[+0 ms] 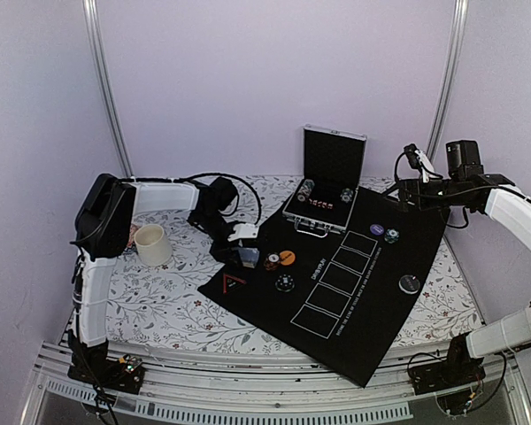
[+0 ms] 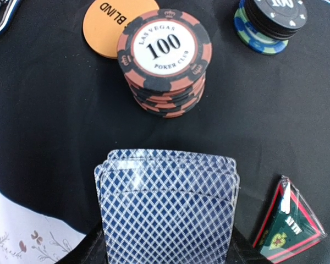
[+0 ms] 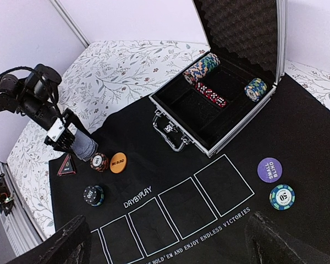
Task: Distribute texas hold em gaming equipment
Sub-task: Pick up the poker card from the poker table mat, then pass from the left arm to the right
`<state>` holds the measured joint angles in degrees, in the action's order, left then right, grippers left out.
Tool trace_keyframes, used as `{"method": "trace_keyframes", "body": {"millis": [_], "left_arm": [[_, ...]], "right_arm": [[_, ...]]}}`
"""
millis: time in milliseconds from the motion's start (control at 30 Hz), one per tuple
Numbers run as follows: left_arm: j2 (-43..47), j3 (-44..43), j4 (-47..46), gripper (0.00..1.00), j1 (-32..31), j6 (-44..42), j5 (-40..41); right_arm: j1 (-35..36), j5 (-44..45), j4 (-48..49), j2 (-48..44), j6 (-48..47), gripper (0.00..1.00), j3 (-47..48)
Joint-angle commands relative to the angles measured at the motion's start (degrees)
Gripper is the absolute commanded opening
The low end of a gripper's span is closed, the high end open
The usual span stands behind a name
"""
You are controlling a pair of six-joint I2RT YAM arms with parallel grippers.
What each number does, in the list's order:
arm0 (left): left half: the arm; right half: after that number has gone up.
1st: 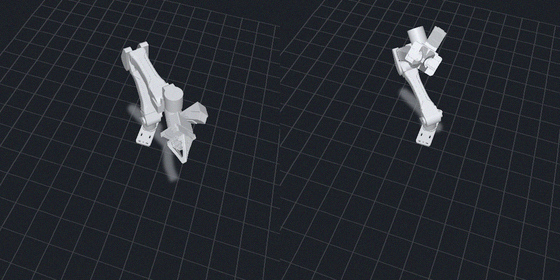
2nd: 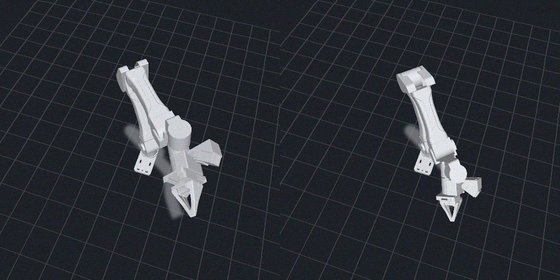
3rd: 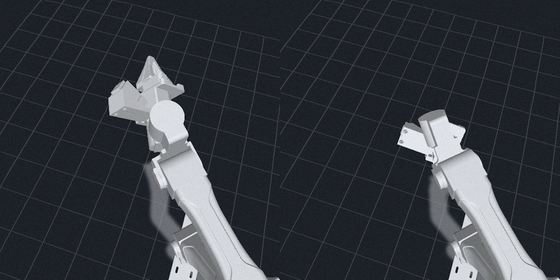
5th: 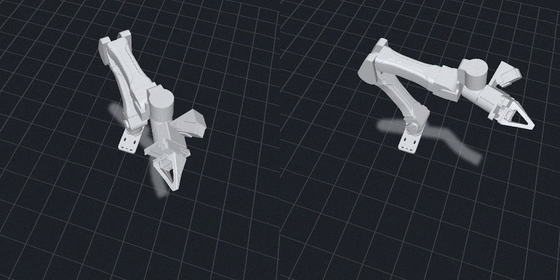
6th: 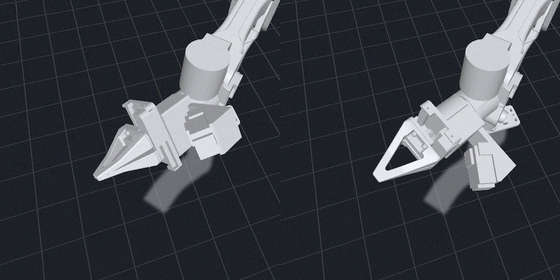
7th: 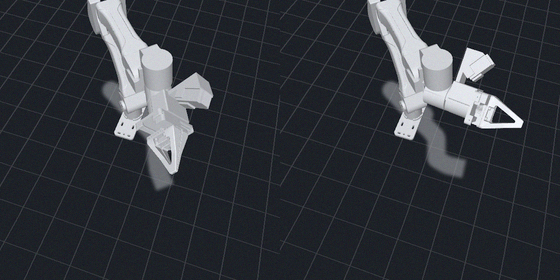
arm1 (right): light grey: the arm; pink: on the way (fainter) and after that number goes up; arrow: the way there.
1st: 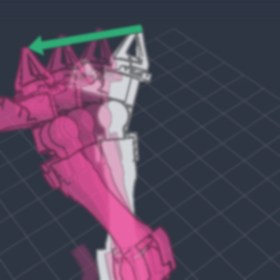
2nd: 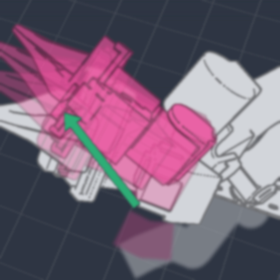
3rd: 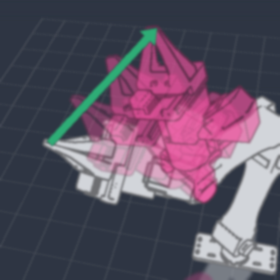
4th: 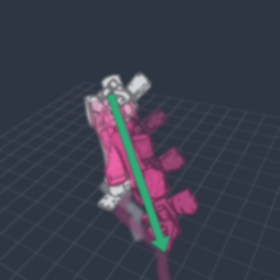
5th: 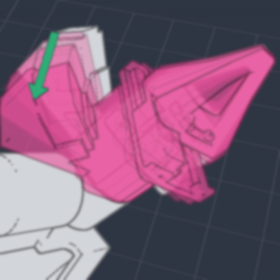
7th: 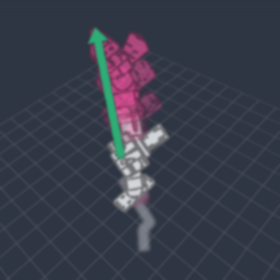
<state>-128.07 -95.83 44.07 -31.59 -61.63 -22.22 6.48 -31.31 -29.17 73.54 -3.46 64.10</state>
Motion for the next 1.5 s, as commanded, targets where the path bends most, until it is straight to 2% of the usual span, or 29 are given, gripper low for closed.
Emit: {"method": "trace_keyframes", "body": {"millis": [0,133,267,600,867,1233,1367,1467], "left_arm": [[2.7,0.6,-0.2,0.53,-1.0,0.9,5.8],[8.4,1.5,-0.2,0.52,-1.8,3.1,8.2],[17.0,3.6,0.5,0.52,-4.7,3.5,11.5],[32.3,6.0,3.7,0.52,-12.3,4.6,19.9],[34.5,7.1,3.7,0.52,-15.6,6.6,23.7],[36.2,7.9,2.2,0.51,-16.0,7.8,22.4],[37.2,8.9,0.4,0.51,-16.1,7.7,21.7],[37.5,9.1,-0.3,0.51,-16.1,7.5,21.3]], "right_arm": [[0.3,-3.3,1.7,0.2,3.5,0.99,-0.3],[1.4,-9.4,8.7,0.3,13.6,0.99,-2.1],[6.8,-11.1,19.3,2.8,25.6,0.97,-5.2],[25.5,-13.2,36.4,17.9,37.8,0.94,3.6],[34.5,-17.0,45.1,28.3,41.1,0.94,10.7],[37.2,-16.0,45.8,36.7,43.0,0.89,16.1],[37.9,-17.1,45.8,39.7,43.4,0.82,18.3],[38.3,-18.1,45.9,41.2,43.9,0.70,20.0]]}}
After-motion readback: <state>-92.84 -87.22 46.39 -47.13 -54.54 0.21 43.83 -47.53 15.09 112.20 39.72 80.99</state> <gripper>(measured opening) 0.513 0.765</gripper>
